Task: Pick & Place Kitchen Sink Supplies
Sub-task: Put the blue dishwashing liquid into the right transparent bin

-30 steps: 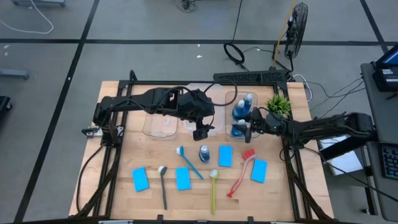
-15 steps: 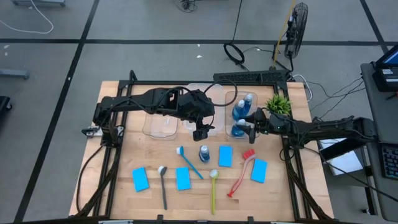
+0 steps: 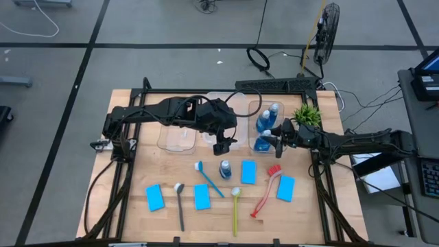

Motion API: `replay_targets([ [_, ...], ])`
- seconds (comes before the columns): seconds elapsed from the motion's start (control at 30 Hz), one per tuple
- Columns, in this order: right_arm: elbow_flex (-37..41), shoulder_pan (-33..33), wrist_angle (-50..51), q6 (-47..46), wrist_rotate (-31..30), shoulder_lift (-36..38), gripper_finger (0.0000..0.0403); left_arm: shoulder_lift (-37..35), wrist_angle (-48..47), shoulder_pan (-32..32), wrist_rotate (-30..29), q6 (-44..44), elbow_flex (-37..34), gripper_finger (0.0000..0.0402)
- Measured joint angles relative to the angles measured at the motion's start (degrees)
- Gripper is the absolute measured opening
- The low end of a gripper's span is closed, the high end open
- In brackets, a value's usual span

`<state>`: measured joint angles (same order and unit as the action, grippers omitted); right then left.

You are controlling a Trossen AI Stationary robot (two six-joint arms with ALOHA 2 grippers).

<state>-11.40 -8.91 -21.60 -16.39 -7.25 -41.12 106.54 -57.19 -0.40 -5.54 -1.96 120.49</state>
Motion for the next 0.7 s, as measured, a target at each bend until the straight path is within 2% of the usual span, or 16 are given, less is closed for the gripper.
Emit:
replay_targets([
  [0.47, 0.0, 0.1, -5.0, 2.1, -5.0, 0.0, 0.0133, 0.0, 0.4, 0.0, -0.1, -0.1, 0.0, 0.0303],
  [0.6, 0.0, 0.1, -5.2, 2.5, -5.3, 0.0, 0.0133, 0.0, 0.4, 0.0, -0.1, -0.1, 0.0, 0.0306],
  [0.7, 0.0, 0.3, -5.2, 2.5, -7.8, -0.1, 0.0133, 0.0, 0.4, 0.0, -0.1, 0.0, 0.0, 0.0313],
])
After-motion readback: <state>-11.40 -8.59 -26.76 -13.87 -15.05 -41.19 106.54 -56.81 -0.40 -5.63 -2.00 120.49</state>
